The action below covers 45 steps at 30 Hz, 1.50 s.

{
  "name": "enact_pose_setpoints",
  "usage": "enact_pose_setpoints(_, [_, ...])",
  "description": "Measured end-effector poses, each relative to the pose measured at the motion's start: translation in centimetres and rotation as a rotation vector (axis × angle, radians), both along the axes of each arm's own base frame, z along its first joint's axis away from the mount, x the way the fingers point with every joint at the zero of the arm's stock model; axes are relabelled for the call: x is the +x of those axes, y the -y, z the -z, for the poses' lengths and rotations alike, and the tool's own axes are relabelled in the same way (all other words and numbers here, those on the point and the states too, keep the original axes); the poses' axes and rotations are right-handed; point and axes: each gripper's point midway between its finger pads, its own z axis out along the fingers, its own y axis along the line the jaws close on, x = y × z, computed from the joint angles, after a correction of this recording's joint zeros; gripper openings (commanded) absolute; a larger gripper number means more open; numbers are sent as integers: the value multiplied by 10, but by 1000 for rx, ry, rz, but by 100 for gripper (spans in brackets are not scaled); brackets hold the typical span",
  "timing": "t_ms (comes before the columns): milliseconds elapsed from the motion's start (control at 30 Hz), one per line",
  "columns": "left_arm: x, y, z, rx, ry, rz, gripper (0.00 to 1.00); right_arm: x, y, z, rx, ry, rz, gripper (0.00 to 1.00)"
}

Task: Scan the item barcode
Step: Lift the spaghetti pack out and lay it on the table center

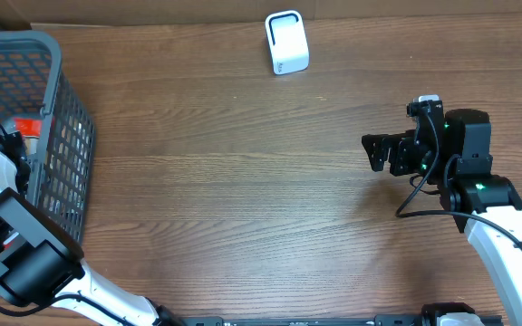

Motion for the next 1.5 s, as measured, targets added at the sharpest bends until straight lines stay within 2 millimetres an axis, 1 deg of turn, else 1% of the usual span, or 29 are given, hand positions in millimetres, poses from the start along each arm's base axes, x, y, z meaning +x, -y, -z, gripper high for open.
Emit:
enact_pose_setpoints(67, [-1, 1, -3, 1, 1, 1, 9, 0, 0, 0, 0, 0, 0, 100])
enact_pose_setpoints(100, [-1, 1, -4, 1, 3, -3, 4, 0, 0, 0, 0, 0, 0, 100])
enact_pose_setpoints(233, [-4, 4, -6, -14, -3, -26, 4, 0, 0, 0, 0, 1, -1, 100])
enact_pose_setpoints(333, [-8, 9, -12, -43, -20, -41, 4, 0, 0, 0, 0, 0, 0, 100])
enact_pose_setpoints(400, [-9, 11, -19, -62, -20, -53, 4, 0, 0, 0, 0, 0, -1, 100])
enact_pose_setpoints(500, [-2, 10, -41, -71, 16, -65, 4, 0, 0, 0, 0, 0, 0, 100])
enact_pose_setpoints(600, [11, 11, -78, -64, 104, -53, 4, 0, 0, 0, 0, 0, 0, 100])
enact_pose_setpoints(633, [17, 11, -98, -52, 155, -45, 4, 0, 0, 0, 0, -1, 0, 100])
enact_pose_setpoints(700, [25, 12, -129, -24, 236, -28, 4, 0, 0, 0, 0, 0, -1, 100])
enact_pose_setpoints(733, [28, 13, -149, -6, 285, -18, 4, 0, 0, 0, 0, 0, -1, 100])
enact_pose_setpoints(867, [30, 28, -222, 57, 458, 17, 4, 0, 0, 0, 0, 0, 0, 100])
enact_pose_setpoints(967, [25, 41, -266, 93, 574, 16, 4, 0, 0, 0, 0, 0, 0, 100])
enact_pose_setpoints(1000, [22, 46, -279, 100, 613, 15, 4, 0, 0, 0, 0, 1, 0, 100])
enact_pose_setpoints(1133, [14, 70, -323, 98, 754, 20, 4, 0, 0, 0, 0, 0, 0, 100])
enact_pose_setpoints(1200, [10, 85, -344, 81, 827, 37, 4, 0, 0, 0, 0, 1, 0, 100])
enact_pose_setpoints(1233, [8, 98, -355, 63, 868, 56, 4, 0, 0, 0, 0, 0, 0, 100])
enact_pose_setpoints(1267, [7, 107, -362, 46, 891, 73, 4, 0, 0, 0, -1, 0, 0, 100])
enact_pose_setpoints(1300, [6, 121, -368, 21, 913, 97, 4, 0, 0, 0, 0, 1, -1, 100])
enact_pose_setpoints(1367, [4, 153, -376, -43, 937, 163, 4, 0, 0, 0, 0, 0, -1, 100])
enact_pose_setpoints(1400, [5, 170, -377, -79, 940, 198, 4, 0, 0, 0, 0, 0, 0, 100])
enact_pose_setpoints(1433, [6, 191, -378, -126, 937, 240, 4, 0, 0, 0, 0, 1, -1, 100])
enact_pose_setpoints(1500, [11, 229, -373, -214, 912, 323, 4, 0, 0, 0, 0, 0, 0, 100])
